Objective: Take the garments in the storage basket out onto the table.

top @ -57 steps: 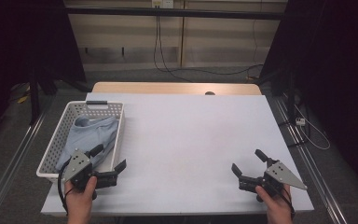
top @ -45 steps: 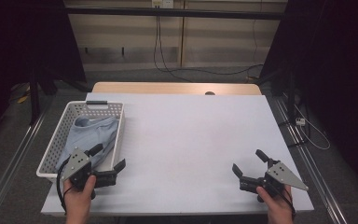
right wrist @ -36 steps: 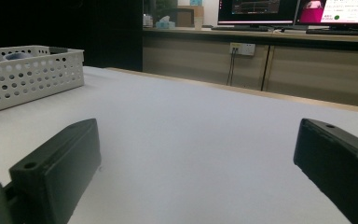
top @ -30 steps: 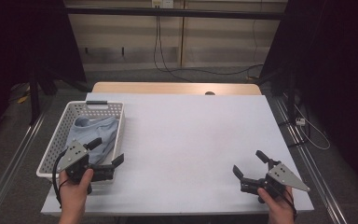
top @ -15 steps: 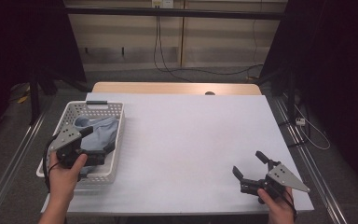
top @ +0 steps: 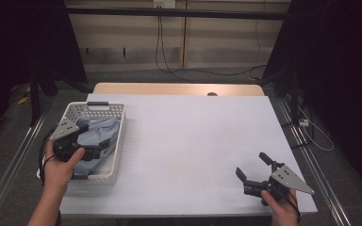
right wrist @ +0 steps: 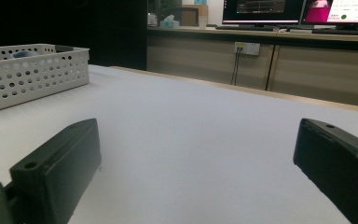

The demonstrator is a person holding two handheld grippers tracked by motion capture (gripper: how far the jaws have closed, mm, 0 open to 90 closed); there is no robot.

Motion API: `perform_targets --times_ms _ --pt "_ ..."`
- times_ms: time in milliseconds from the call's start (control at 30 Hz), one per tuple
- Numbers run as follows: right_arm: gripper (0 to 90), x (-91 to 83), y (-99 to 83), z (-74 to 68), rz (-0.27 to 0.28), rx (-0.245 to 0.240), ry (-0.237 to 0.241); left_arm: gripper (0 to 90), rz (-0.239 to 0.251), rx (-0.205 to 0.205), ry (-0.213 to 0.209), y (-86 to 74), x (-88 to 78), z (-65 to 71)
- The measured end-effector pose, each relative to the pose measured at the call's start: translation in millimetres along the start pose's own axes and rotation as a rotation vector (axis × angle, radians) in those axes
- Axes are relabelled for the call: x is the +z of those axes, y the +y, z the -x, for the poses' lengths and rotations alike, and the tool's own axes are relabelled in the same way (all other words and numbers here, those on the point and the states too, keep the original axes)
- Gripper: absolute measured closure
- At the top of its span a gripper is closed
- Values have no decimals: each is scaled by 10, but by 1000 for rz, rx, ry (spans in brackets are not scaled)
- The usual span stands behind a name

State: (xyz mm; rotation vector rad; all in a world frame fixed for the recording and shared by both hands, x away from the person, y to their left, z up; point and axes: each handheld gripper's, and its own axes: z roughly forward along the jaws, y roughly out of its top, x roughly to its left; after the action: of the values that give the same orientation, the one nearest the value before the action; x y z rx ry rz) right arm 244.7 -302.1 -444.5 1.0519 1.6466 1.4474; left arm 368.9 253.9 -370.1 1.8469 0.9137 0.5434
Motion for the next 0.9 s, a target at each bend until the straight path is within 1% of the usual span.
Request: perform_targets --times_ms 33,133,167,200,233,300,333,367,433,500,667,700,800,833,900 --pt "3 1 0 0 0 -1 0 31 -9 2 4 9 3 -18" --pt "3 0 -1 2 0 -3 0 31 -10 2 6 19 5 -38" --pt "3 -2 0 2 1 -3 -1 31 -21 3 13 33 6 -63" --pt "3 -2 0 2 1 -3 -1 31 -21 3 13 33 6 -63" --pt "3 -2 0 2 0 -2 -1 31 -23 -2 15 38 11 -71" --pt "3 -2 0 0 2 -3 -4 32 -41 4 19 48 33 -105" --pt "3 -2 0 0 2 -3 -4 33 -41 4 19 48 33 -105" --pt "3 -3 0 -1 1 -3 -3 33 -59 16 20 57 42 -136" --pt "3 -3 0 0 2 -3 -3 34 -65 17 24 59 45 -150" --pt "3 -2 -1 3 2 -5 -3 33 -76 10 31 59 59 -203" --pt "3 -4 1 0 4 -3 -1 36 -92 3 39 46 79 -263" --pt "3 -4 0 1 4 -4 -2 36 -103 -2 43 41 89 -293" --pt "3 -4 -1 1 1 -4 -4 36 -112 0 50 38 101 -318" --pt "3 -4 -1 1 1 -5 -3 36 -116 -7 52 37 107 -323" --pt "3 -6 2 -3 3 -2 -2 36 -130 0 43 35 125 -352"
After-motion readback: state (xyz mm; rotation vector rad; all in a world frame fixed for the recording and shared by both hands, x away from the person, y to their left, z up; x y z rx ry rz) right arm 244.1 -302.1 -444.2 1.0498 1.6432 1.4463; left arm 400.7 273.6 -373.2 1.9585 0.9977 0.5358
